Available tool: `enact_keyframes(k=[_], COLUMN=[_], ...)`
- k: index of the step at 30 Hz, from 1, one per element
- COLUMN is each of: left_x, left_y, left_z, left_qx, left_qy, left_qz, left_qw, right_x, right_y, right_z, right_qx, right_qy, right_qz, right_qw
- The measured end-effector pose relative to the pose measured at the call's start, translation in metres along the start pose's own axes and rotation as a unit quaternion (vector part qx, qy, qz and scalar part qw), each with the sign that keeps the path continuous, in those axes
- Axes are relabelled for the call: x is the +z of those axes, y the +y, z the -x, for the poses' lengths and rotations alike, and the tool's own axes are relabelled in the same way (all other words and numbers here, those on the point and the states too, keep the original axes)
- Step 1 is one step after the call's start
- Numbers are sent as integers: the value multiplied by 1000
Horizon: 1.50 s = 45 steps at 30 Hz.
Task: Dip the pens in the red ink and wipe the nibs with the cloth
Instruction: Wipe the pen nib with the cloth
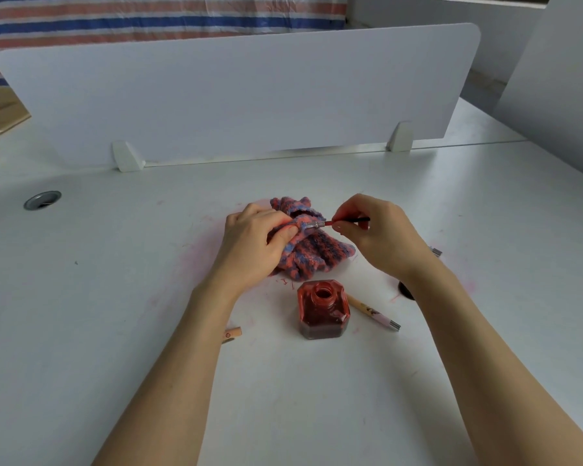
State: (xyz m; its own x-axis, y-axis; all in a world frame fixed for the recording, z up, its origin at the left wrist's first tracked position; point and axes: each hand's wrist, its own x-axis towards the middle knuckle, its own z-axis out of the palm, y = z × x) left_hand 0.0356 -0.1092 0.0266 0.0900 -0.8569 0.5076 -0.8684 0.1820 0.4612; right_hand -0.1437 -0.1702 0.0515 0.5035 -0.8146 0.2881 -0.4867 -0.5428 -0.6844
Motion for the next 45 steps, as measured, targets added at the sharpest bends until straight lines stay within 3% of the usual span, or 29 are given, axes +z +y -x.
enact_keyframes(k=[8,13,19,27,31,36,38,42,45], left_x=[-2,-4,6,13,10,4,4,4,3], left_y=[0,2,13,5,-4,-15,-12,1,11], left_z=[0,0,-1,1,1,3,2,-1,-3], left_qx=[-20,-61,54,99,41,-174,-197,-89,28], left_qy=[3,100,38,78,97,127,156,243,193], left_qz=[22,34,76,-70,-97,-151,-146,-110,-68], left_qw=[1000,993,995,990,990,965,957,960,978], right_x=[-1,-1,2,6,0,-8,-6,-5,-5], right_y=[-1,4,1,-4,-1,2,1,-1,-2], right_z=[0,-1,-1,-1,-2,-2,-1,0,0], right_qx=[-3,-7,7,33,54,60,56,43,30], right_qy=[17,28,28,21,46,68,55,45,37], right_qz=[6,30,37,29,25,-7,-5,-10,-14], right_qw=[1000,999,999,999,997,996,997,998,999])
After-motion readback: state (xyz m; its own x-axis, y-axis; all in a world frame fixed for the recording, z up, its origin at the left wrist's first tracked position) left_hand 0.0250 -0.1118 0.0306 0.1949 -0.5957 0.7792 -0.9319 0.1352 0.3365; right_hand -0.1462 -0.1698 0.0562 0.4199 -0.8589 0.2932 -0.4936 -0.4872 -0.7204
